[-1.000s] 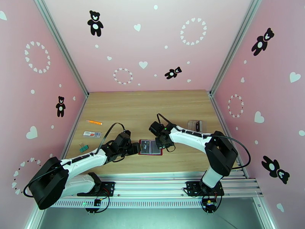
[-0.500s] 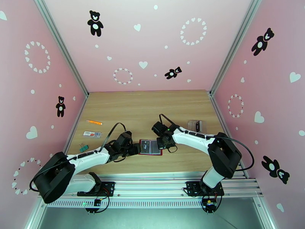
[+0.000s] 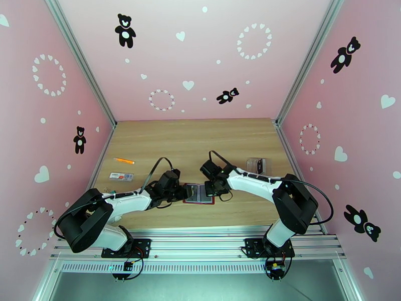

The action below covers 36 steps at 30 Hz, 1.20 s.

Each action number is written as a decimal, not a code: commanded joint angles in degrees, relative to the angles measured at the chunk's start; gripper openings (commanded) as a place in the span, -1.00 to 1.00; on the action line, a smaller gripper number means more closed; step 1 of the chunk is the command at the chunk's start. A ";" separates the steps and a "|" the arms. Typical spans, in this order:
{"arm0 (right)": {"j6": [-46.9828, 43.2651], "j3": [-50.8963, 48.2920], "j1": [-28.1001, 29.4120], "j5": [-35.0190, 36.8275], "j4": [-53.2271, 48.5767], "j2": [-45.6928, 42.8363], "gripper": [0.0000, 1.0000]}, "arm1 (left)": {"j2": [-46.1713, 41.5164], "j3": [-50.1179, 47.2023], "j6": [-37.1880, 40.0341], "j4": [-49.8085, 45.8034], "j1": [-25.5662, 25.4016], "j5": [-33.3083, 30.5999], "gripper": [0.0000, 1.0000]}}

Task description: Put the credit cards into the card holder

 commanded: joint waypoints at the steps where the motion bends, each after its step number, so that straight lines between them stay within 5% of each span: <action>1: -0.07 -0.96 -0.25 -2.35 1.91 -1.16 -1.00 | -0.70 -0.51 -1.74 4.67 -0.56 4.09 0.14; 17: -0.36 -3.59 -0.89 -8.80 6.82 -4.59 -1.00 | -5.30 -0.49 -3.53 13.55 -3.03 10.45 0.09; 24: -0.67 -6.36 -3.39 -7.42 4.51 -9.38 -1.00 | 1.55 1.12 -5.12 21.97 -4.83 13.74 -0.08; 36: -1.59 -11.51 -8.72 -6.40 2.68 -15.55 -1.00 | 13.04 6.25 -4.89 21.32 -6.28 12.52 -0.33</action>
